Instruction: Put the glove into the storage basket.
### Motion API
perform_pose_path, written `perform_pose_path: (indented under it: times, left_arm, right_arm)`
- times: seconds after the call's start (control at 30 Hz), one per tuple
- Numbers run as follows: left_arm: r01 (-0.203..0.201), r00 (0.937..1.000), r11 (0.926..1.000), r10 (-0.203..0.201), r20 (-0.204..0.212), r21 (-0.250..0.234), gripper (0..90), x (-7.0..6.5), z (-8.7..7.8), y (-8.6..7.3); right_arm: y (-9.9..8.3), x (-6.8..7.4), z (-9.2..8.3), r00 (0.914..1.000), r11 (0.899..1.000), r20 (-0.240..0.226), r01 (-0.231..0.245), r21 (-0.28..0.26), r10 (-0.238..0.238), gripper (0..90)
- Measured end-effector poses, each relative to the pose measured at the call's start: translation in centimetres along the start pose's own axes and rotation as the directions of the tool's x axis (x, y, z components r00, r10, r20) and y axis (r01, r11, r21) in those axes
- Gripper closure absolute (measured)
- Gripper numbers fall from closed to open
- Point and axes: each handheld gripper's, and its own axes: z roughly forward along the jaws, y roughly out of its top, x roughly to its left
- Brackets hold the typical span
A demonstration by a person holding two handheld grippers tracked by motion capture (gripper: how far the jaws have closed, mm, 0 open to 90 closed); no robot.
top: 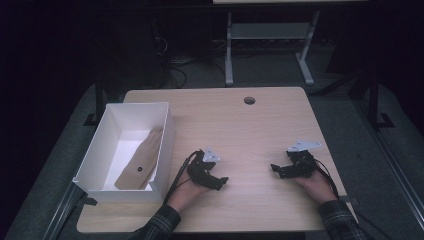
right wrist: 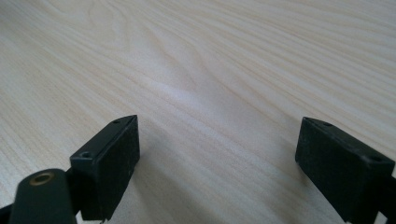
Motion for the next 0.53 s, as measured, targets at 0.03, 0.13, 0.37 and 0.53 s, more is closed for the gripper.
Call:
perform_pose_path:
  times: [0.03, 0.13, 0.37, 0.53]
  left_arm:
    - [-0.01, 0.9999, 0.9999, 0.01, -0.012, -0.006, 15.0, -0.08, 0.11, -0.13]
    - [-0.022, 0.9997, 0.9991, 0.022, -0.009, -0.036, 12.8, -0.27, 0.27, -0.44]
    - [-0.03, 0.9995, 0.9968, 0.03, -0.001, -0.074, 12.7, -0.49, 0.46, -0.75]
    - [-0.03, 0.9995, 0.9968, 0.03, -0.001, -0.074, 12.8, -0.49, 0.46, -0.75]
  right_arm:
    - [0.0, 0.0, 0.0, 1.0, 1.0, 0.0, 0.0, 0.0, 0.0, 13.3]
    - [0.0, 0.01, -0.01, 1.0, 1.0, -0.001, -0.002, 0.0, 0.002, 13.3]
    - [0.0, 0.06, 0.0, 1.0, 1.0, 0.0, -0.006, -0.001, 0.006, 13.3]
    - [-0.02, 0.05, -0.01, 1.0, 1.0, 0.002, -0.003, 0.001, 0.003, 13.3]
